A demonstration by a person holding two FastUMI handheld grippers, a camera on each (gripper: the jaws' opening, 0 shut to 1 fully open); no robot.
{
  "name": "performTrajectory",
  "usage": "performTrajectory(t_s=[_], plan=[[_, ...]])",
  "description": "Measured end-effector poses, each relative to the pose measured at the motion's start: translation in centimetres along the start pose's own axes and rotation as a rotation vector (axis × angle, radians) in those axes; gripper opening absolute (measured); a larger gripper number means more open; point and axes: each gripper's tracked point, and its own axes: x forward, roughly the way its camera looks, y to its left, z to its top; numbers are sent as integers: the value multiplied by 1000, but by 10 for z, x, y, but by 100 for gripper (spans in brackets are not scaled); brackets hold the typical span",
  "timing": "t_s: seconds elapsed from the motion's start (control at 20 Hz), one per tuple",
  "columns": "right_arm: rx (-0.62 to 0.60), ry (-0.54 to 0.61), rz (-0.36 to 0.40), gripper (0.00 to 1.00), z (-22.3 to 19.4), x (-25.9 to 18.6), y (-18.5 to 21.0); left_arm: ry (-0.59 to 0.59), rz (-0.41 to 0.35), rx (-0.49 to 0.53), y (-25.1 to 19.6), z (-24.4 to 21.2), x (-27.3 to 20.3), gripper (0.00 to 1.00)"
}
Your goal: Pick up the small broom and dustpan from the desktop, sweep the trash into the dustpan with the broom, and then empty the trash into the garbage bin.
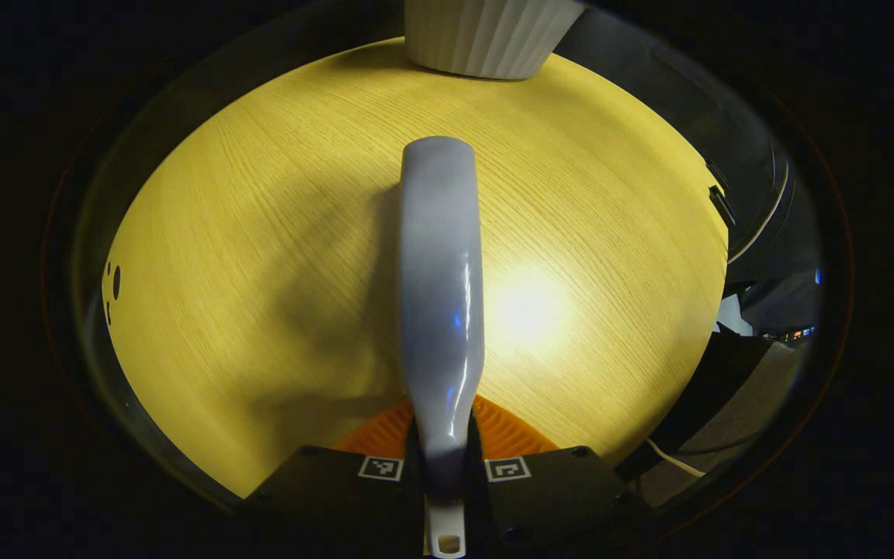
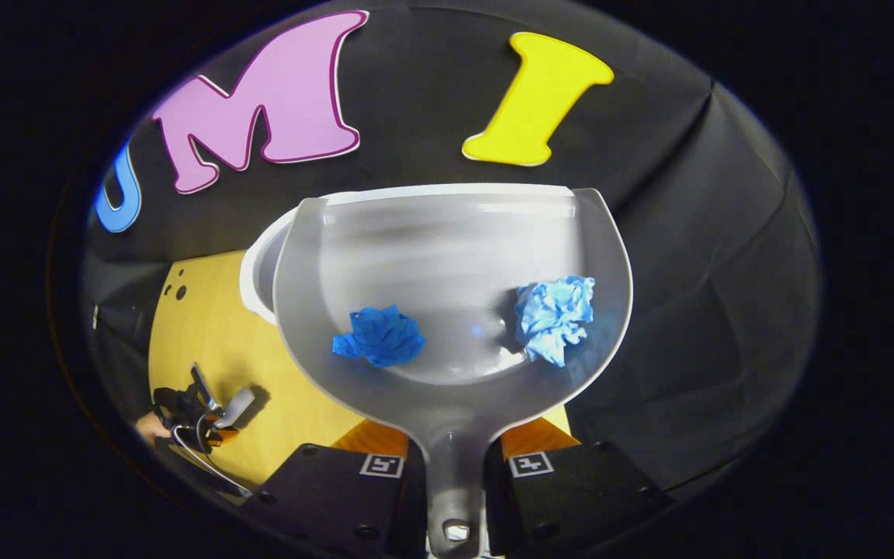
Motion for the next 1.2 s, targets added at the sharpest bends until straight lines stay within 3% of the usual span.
performTrajectory(t_s=[0.1, 0.35, 0.5, 0.6, 0.75, 1.05, 1.2], plan=[[-110, -10, -63, 34, 8, 22, 20, -1, 3, -4, 0, -1, 1, 24], [-329, -41, -176, 34, 15, 4, 18, -6, 11, -17, -1, -1, 2, 27], [-454, -78, -246, 34, 22, 0, 16, -5, 14, -19, -1, 0, -1, 24], [-577, -109, -304, 34, 32, -8, 7, -2, 11, -19, -1, -1, 0, 27], [-794, -141, -385, 34, 43, -11, 7, -2, 10, -21, -1, 0, 1, 24], [-1085, -140, -466, 34, 63, -24, -3, -1, 13, -31, -2, 0, 0, 24], [-1175, -164, -498, 34, 68, -35, -6, 1, 14, -32, -2, -1, 0, 27]])
